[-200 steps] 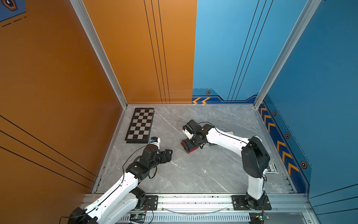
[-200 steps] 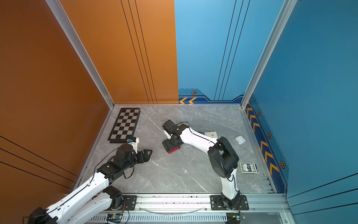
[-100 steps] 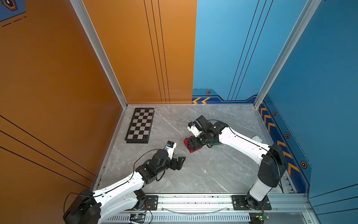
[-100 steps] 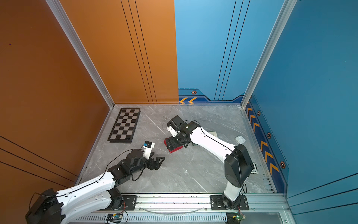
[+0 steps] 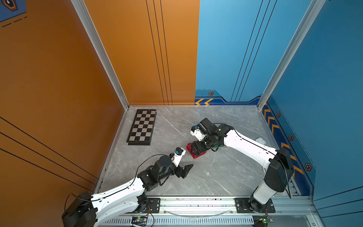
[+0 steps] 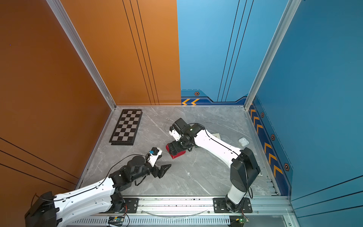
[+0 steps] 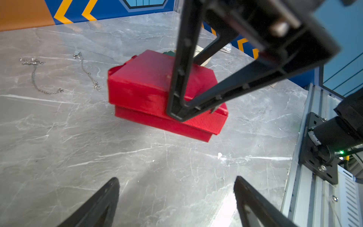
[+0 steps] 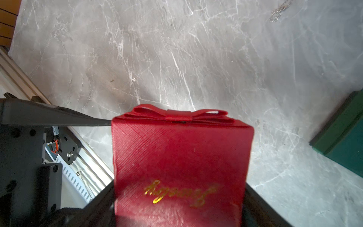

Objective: Take the necklace out of the lift-off lid jewelry box
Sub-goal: Pick up the jewelry box from the center of the board, then open the lid on the jewelry box.

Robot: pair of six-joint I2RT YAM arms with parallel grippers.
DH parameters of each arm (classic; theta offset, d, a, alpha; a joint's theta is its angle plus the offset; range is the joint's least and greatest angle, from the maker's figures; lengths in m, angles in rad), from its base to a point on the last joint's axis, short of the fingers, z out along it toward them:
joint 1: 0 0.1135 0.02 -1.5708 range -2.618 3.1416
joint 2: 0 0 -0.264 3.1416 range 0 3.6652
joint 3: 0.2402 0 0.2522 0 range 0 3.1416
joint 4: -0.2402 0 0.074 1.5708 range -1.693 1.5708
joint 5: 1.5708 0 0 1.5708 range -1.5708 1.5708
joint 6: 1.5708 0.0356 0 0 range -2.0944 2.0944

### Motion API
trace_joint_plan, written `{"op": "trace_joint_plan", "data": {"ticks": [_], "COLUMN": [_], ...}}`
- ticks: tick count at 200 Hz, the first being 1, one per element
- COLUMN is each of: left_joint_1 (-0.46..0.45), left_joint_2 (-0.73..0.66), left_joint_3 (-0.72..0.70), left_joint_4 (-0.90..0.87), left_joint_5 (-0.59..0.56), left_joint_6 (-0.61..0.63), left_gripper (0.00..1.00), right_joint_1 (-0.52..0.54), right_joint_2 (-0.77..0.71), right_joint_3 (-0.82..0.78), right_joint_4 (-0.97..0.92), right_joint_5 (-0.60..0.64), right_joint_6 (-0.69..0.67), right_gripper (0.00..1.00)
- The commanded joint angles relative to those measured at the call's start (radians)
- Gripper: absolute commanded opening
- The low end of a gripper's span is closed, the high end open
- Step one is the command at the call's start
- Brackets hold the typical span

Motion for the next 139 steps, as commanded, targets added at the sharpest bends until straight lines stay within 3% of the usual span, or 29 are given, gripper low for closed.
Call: {"op": "trace_joint_plan", "data": {"ticks": [1,84,139], "left_joint_1": [-0.032,-0.125,-0.132], "left_joint_2": [-0.004,-0.011,-0.025], "left_joint_3": [-0.010,-0.018,-0.023], "left_joint_4": [0.031,0.043,0.042], "left_joint_5": [0.010,-0.130,-0.197], "left_joint_6": [0.064,0.157,0.160], "left_gripper": [0.92,0.93,0.98], "right_joint_1": [0.017,0.049,0.053], "right_joint_2": [-0.039,-0.085,-0.121], "right_joint_3": [-0.009,-0.043,-0.076], "right_joint_4": [-0.032,-0.038,-0.038], "right_joint_5": [-0.022,-0.033,-0.029], "right_joint_6": [-0.017,-0.039,-0.032], "right_gripper": [0.85,0.85,0.85]}}
